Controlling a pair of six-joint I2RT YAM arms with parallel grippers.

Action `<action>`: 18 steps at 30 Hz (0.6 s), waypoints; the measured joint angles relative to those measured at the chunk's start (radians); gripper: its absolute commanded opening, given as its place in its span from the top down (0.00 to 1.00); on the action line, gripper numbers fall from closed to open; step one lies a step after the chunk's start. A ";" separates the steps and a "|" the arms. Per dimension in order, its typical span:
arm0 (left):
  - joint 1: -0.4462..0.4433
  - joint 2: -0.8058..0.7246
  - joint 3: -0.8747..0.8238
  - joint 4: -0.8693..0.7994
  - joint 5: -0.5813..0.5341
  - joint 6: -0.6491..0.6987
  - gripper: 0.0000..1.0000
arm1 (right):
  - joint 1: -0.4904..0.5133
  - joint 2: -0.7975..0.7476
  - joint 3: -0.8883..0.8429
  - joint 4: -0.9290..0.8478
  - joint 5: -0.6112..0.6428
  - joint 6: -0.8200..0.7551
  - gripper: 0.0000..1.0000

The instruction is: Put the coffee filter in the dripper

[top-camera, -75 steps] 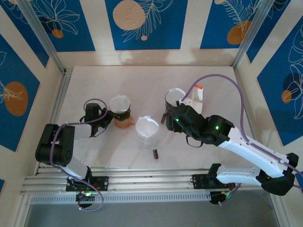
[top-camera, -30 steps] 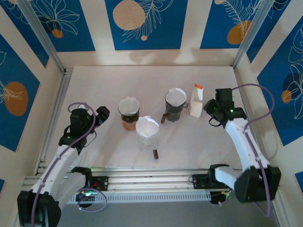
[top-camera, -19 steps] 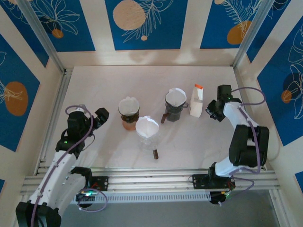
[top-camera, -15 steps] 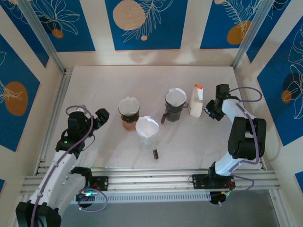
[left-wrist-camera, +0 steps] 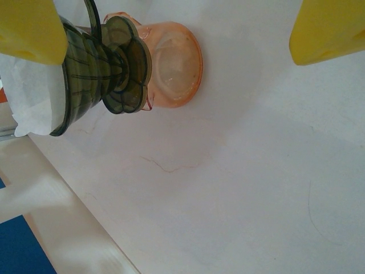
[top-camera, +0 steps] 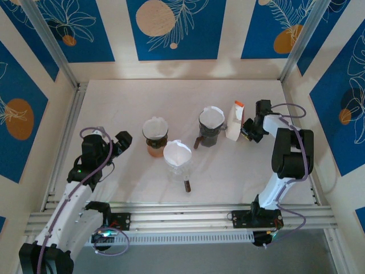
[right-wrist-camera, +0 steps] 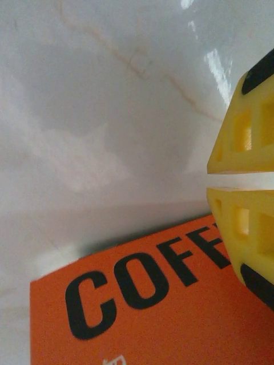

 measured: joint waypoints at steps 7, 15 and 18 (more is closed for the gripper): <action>0.000 0.008 0.000 0.000 0.000 0.000 0.00 | 0.024 0.031 0.035 -0.002 -0.006 -0.003 0.83; 0.000 0.015 0.000 -0.002 -0.012 0.002 0.00 | 0.030 -0.130 -0.085 -0.013 0.078 0.031 0.69; 0.000 0.022 0.000 -0.017 -0.048 0.013 0.00 | 0.037 -0.251 -0.138 -0.020 0.116 0.051 0.48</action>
